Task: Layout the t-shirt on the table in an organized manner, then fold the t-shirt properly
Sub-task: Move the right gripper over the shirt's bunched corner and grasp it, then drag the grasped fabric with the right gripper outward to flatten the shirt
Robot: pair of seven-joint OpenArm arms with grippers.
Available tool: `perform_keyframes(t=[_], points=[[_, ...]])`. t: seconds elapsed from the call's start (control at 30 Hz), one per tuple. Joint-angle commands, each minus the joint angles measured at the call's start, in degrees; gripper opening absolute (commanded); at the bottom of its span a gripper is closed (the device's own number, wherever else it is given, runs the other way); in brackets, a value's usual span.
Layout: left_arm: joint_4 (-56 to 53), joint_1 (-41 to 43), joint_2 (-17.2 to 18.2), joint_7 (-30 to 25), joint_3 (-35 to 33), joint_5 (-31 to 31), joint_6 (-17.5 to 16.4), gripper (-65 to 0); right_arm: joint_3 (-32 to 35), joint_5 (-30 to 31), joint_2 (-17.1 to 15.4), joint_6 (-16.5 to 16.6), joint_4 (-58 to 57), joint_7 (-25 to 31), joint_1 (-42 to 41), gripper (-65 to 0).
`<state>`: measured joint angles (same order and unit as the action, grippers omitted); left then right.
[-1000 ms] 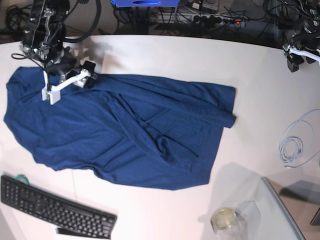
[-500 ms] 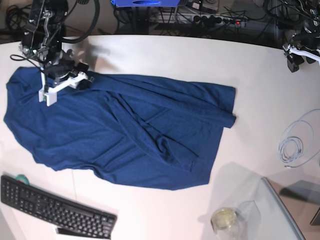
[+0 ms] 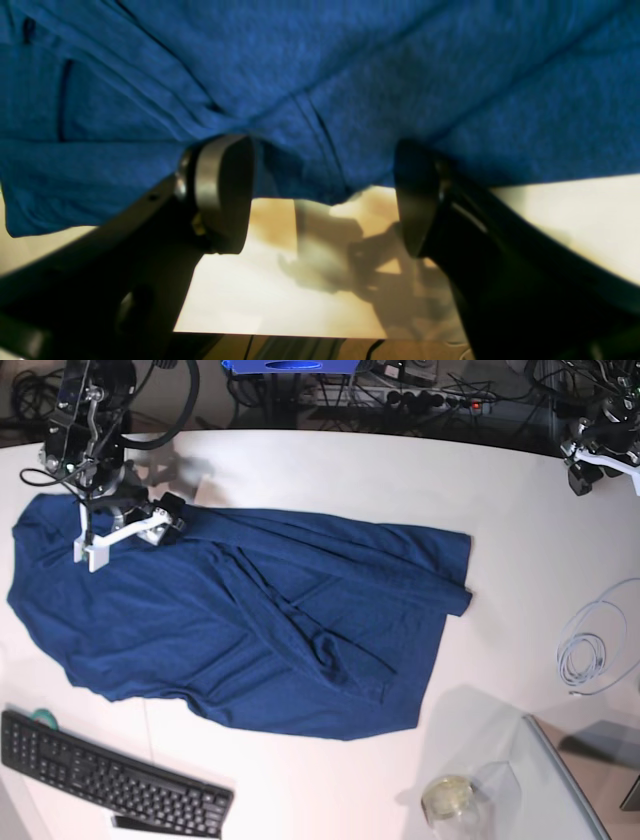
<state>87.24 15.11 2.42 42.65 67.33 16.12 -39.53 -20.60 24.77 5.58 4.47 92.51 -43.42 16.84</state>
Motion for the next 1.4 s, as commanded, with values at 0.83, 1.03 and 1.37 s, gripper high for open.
perform_keyframes(t=[0.83,1.03,1.37], points=[[1.1,0.1,1.0,-1.2,0.2,0.9,-0.5,-20.2,4.2,-6.9,-0.4,-0.6,0.7,0.8,-0.4,-28.7],[1.1,0.1,1.0,-1.2,0.2,0.9,-0.5,-20.2,3.9,-6.9,-0.4,-0.6,0.6,0.8,-0.4,-48.8],[1.1,0.1,1.0,-1.2,0.2,0.9,-0.5,-20.2,4.2,-6.9,-0.5,-0.6,3.8,0.5,-2.3,-64.4]])
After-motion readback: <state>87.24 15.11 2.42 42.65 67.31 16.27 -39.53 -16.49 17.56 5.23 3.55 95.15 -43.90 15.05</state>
